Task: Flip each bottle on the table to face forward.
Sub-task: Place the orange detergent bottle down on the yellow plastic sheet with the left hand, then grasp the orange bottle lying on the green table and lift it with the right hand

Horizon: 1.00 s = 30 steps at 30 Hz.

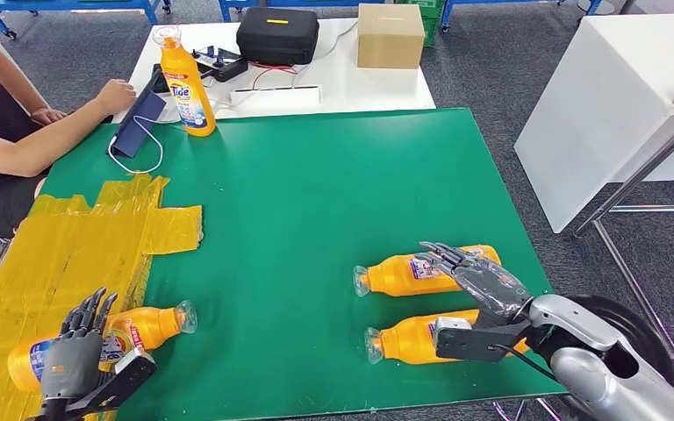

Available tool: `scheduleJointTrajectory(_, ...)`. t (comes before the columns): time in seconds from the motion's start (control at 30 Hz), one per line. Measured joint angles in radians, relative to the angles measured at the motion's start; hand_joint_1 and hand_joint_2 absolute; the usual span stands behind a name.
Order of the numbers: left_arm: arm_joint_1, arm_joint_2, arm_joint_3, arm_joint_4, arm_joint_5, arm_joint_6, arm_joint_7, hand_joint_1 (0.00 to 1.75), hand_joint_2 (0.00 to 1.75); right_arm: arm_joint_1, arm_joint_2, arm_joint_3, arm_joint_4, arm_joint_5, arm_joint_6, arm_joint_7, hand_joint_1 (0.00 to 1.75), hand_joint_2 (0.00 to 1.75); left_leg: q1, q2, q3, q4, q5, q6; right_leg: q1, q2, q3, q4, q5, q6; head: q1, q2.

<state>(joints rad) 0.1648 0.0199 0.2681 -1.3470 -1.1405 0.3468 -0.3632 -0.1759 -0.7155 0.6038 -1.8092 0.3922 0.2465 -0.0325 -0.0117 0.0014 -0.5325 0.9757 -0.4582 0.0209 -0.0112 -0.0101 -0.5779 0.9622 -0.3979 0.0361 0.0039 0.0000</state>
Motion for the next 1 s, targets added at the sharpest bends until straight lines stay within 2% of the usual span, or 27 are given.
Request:
scheduleJointTrajectory(0.13,0.0,-0.024,0.01,-0.027,0.25,-0.087,-0.132,0.0,0.0,0.083,0.002,-0.008,0.0,0.101,-0.06,0.001,0.0,1.75,0.0,-0.002,0.0,0.0,0.0,0.0,0.0,-0.002,0.0,0.0,0.0,0.0,0.0,0.0)
scheduleJointTrajectory(0.27,0.022,-0.068,0.019,-0.117,0.541,-0.267,-0.242,0.0,0.0,0.195,0.013,-0.033,0.0,0.188,-0.112,0.0,0.0,1.75,0.0,-0.003,-0.003,0.0,-0.001,0.001,0.0,-0.002,-0.002,0.0,-0.001,0.0,0.0,0.0)
scheduleJointTrajectory(0.47,0.05,-0.132,0.04,-0.274,0.791,-0.453,-0.288,0.0,0.0,0.3,0.024,-0.062,0.0,0.266,-0.133,0.038,0.0,1.75,-0.001,0.0,-0.004,0.0,-0.003,0.003,0.0,-0.001,-0.004,-0.001,-0.001,0.001,0.0,0.0)
scheduleJointTrajectory(0.6,0.063,-0.164,0.049,-0.344,0.833,-0.5,-0.289,0.0,0.0,0.329,0.023,-0.067,0.005,0.299,-0.135,0.075,0.0,1.75,-0.001,0.0,-0.003,0.0,-0.003,0.003,0.0,-0.001,-0.004,-0.001,-0.001,0.001,0.0,0.0)
scheduleJointTrajectory(0.8,0.073,-0.187,0.051,-0.39,0.832,-0.505,-0.29,0.0,0.0,0.352,0.014,-0.073,0.008,0.334,-0.147,0.108,0.0,1.75,-0.001,0.0,-0.003,0.0,-0.003,0.003,0.0,-0.001,-0.004,-0.001,-0.001,0.001,0.0,0.0)
scheduleJointTrajectory(1.0,0.079,-0.201,0.052,-0.407,0.828,-0.518,-0.29,0.0,0.0,0.363,0.03,-0.104,0.018,0.503,-0.212,0.191,0.0,1.75,-0.001,0.0,-0.004,0.0,-0.003,0.003,0.0,0.0,-0.004,-0.001,-0.001,0.001,0.0,0.0)
